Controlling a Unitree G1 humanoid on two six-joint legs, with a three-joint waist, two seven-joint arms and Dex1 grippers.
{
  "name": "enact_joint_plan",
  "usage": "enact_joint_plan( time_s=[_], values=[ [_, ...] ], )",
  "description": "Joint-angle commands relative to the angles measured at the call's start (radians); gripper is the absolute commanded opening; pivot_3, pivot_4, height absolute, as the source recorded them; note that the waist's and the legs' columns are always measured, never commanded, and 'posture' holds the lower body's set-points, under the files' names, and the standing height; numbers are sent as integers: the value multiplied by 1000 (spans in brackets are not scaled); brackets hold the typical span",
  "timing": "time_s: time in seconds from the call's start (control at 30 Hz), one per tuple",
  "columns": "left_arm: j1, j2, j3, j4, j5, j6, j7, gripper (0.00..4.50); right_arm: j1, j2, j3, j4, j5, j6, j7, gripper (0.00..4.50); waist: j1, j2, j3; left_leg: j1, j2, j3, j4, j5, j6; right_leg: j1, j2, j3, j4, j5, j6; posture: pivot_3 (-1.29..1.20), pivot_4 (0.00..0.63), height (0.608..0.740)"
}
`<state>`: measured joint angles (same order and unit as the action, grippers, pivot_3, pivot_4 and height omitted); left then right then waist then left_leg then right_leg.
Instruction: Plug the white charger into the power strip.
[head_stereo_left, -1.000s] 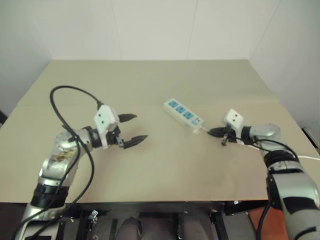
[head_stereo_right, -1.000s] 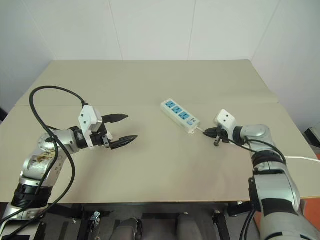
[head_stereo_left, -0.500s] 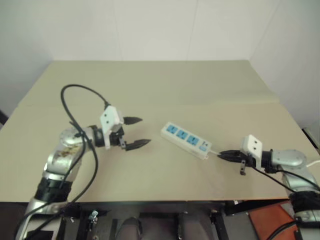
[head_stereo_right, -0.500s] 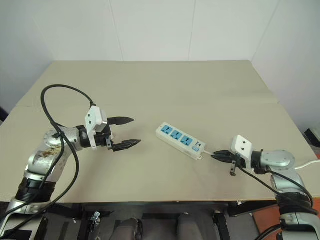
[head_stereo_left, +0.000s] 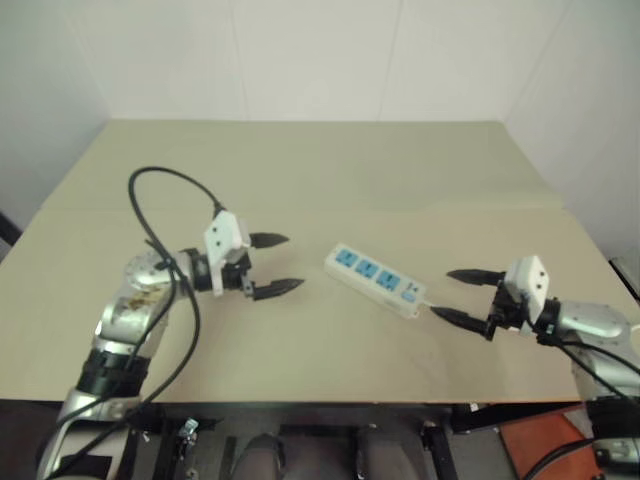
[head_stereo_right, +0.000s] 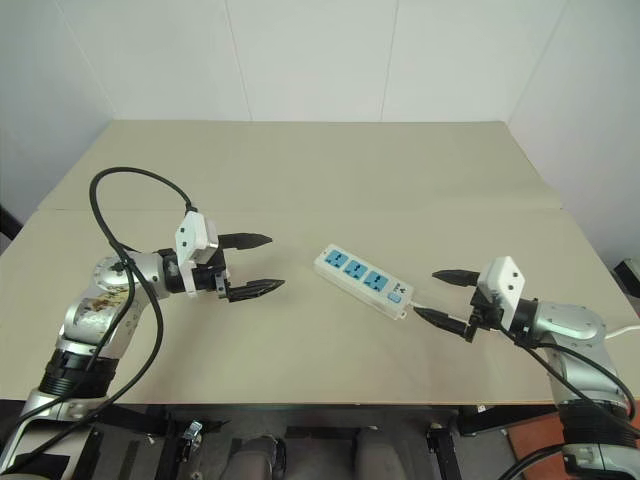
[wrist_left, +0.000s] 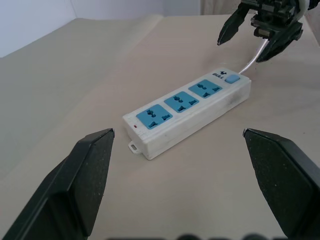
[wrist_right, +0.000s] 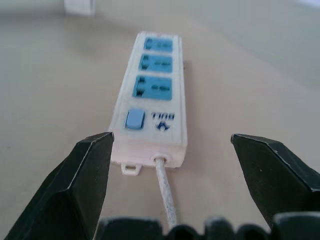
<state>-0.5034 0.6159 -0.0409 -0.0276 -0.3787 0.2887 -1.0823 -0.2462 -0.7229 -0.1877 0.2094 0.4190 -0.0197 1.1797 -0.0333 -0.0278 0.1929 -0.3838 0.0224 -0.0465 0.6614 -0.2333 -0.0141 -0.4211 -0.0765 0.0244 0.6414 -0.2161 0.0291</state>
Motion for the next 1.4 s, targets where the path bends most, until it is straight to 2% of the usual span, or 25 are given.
enact_joint_plan(
  time_s=[0.03, 0.43, 0.83, 1.4],
  values=[
    [-8, 14, 31, -36, -36, 6, -20, 4500, 17, 56, -23, -50, 7, -5, -88, 4450, -2, 0, 0, 0, 0, 0, 0, 0, 0, 0, 0, 0, 0, 0, 0, 0, 150, 740],
    [-57, 1, 9, 34, 6, -52, -26, 4500, -17, 180, 65, -8, -39, -61, -105, 4450, -3, 0, 0, 0, 0, 0, 0, 0, 0, 0, 0, 0, 0, 0, 0, 0, 150, 740],
    [-16, -20, 34, -16, -8, -36, 0, 4500, -74, 210, 101, 101, -89, -88, -121, 4450, -4, 0, 0, 0, 0, 0, 0, 0, 0, 0, 0, 0, 0, 0, 0, 0, 150, 740],
    [0, -7, 46, -39, -11, -23, 16, 4500, -96, 252, 91, 178, -74, -88, -113, 4450, -5, 0, 0, 0, 0, 0, 0, 0, 0, 0, 0, 0, 0, 0, 0, 0, 150, 740]
  ],
)
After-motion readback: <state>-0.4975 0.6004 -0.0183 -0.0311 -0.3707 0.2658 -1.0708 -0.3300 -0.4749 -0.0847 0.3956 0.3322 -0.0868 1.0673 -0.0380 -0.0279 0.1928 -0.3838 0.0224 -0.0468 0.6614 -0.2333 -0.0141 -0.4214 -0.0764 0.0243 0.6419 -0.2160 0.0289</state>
